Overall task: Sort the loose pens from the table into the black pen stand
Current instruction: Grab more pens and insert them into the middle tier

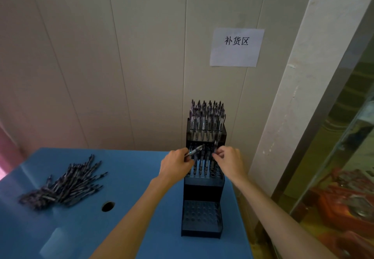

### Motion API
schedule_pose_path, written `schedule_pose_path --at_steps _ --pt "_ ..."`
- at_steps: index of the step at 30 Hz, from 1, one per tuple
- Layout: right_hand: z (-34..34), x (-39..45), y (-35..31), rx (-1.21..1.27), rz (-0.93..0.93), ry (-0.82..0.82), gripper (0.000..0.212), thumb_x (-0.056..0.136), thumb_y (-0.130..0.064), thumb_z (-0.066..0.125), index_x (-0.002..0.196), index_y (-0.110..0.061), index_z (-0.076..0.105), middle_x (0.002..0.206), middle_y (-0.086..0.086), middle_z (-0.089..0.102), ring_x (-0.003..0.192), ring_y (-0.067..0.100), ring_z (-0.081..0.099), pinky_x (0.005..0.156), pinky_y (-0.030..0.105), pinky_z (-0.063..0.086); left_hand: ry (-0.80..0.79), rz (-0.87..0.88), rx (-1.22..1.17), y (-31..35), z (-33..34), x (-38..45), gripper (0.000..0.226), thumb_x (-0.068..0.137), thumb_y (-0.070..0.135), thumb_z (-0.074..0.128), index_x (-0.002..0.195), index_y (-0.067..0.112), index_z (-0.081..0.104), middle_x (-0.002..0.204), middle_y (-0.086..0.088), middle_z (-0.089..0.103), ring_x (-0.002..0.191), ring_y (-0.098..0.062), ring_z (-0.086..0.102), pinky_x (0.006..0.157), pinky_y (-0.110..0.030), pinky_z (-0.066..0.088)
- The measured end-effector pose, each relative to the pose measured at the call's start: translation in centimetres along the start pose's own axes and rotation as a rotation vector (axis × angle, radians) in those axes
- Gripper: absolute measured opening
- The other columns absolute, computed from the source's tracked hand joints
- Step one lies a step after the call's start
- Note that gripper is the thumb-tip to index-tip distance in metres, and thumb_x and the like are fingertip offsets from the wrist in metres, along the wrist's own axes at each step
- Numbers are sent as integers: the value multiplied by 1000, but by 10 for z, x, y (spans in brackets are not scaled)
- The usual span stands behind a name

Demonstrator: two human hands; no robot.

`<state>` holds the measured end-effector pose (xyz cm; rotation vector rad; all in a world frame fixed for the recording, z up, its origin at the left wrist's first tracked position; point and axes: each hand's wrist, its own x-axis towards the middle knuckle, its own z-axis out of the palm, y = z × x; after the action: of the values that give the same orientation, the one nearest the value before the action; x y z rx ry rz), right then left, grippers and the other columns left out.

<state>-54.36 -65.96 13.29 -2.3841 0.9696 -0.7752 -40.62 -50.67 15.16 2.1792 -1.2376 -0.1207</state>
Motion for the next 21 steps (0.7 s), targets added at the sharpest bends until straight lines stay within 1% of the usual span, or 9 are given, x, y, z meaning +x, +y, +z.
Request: schedule_pose_path --at_steps 2,4,7,10,11,14,17,19,21 --pt "1 -3 2 -57 22 -59 11 89 -26 75 85 -16 74 73 -5 72 64 5 66 60 19 53 -2 0 -1 -1 1 1 29 91 18 54 69 17 35 59 0 39 52 -18 29 50 -28 21" --pt "5 -8 6 -82 34 -95 13 89 -27 75 85 -15 75 75 -3 72 66 8 67 60 21 51 -8 -3 -3 -3 1 1 27 91 19 54 70 16 37 59 -1 39 52 -18 30 50 -29 22" --pt "11 -11 8 -59 50 -77 15 90 -28 74 87 -14 77 75 1 73 66 11 67 58 21 48 -15 -3 -7 -4 3 2 26 90 19 54 69 16 37 58 0 39 52 -18 30 51 -29 23" --pt "13 -9 8 -80 54 -74 19 90 -30 73 82 -13 77 70 0 71 62 10 65 51 16 41 -22 -10 -5 -6 6 3 26 90 19 54 70 16 38 59 0 39 52 -17 31 51 -29 23" --pt "14 -8 9 -90 52 -81 22 90 -30 73 80 -12 77 68 0 71 61 9 64 51 17 43 -25 -15 -9 -6 7 4 26 90 19 54 70 15 39 59 0 40 52 -18 31 51 -29 23" --pt "12 -7 9 -120 46 -97 24 89 -32 75 77 -11 78 66 -1 70 60 8 64 59 27 55 -45 -12 -37 -5 11 6 25 89 20 56 71 14 40 60 -2 42 53 -19 33 52 -29 25" --pt "4 -9 5 -138 50 -52 19 88 -32 76 77 -16 78 68 -4 71 60 7 65 59 26 55 -65 -6 -130 -2 17 9 29 92 22 57 70 14 39 60 -4 43 51 -19 34 51 -30 28" --pt "-3 -12 -1 -50 51 6 15 88 -30 75 78 -19 78 66 -10 69 60 2 64 56 20 53 -64 -13 -199 0 20 11 32 94 25 57 69 14 40 59 -4 43 51 -19 34 51 -30 28" --pt "-9 -14 -10 118 72 36 9 86 -25 77 79 -21 79 65 -14 69 60 -2 63 55 11 46 -72 -11 -225 3 24 12 33 94 25 56 68 12 41 59 -4 43 51 -19 34 51 -30 28"
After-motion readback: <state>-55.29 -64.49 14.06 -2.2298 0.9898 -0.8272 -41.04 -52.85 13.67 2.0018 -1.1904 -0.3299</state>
